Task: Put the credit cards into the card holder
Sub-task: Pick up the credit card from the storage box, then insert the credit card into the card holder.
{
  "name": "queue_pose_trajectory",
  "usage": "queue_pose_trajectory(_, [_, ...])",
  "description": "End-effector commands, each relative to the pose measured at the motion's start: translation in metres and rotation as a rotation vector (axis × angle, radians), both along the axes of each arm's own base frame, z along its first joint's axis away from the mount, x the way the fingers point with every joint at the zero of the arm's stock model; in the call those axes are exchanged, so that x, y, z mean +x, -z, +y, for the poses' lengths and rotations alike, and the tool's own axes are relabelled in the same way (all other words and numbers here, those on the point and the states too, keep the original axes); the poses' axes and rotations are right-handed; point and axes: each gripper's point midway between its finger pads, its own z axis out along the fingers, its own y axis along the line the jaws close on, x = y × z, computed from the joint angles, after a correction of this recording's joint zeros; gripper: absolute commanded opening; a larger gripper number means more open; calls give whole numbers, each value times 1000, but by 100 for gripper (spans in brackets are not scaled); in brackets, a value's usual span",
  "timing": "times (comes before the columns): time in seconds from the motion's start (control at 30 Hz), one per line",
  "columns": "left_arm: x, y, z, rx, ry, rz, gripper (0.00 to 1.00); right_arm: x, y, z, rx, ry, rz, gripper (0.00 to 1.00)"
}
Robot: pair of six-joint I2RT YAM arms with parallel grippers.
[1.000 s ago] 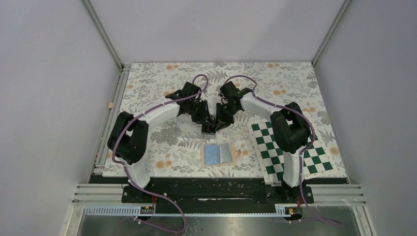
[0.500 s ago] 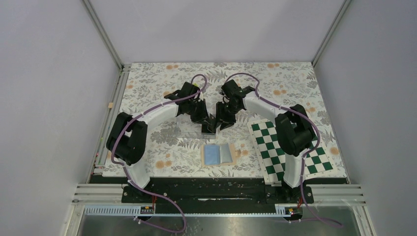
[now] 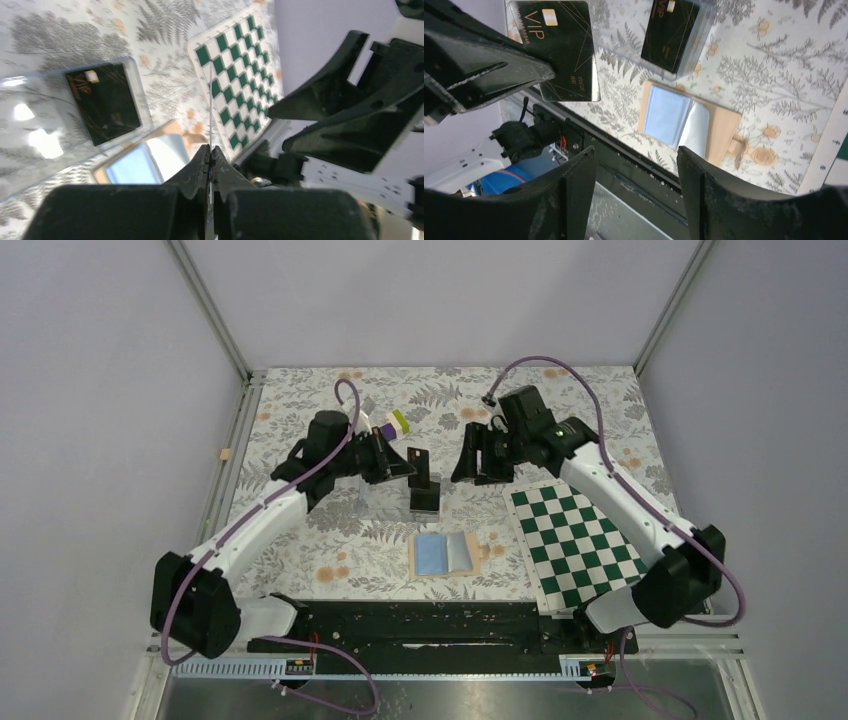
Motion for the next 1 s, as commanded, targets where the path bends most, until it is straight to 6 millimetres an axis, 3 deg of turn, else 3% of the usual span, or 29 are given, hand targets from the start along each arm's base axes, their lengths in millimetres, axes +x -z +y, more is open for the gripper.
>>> queue_pose_trajectory(0.0, [-33,-15,-10,-200,72,35,0,-33,-13,-7,95,-59,13,67])
queue_pose_trajectory(0.1, [-55,-31,-13,-372,118,12,0,-57,-27,-1,216,-113,24,67])
queue_pose_trajectory(0.3, [-93,-38,-4,-565,153,38,0,-87,-41,18,487,-194,113,58])
queue_pose_trajectory(0.5, [-113,-34,0,-585,198,59,0,-89,-48,35,665,-234,177,45])
queue_pose_trajectory(0.77, [-121,-27,2,-582,212,80,0,-85,-56,49,725,-281,206,42])
queue_pose_trajectory(0.97, [-123,-29,2,-595,216,81,0,-84,-44,57,687,-294,234,37])
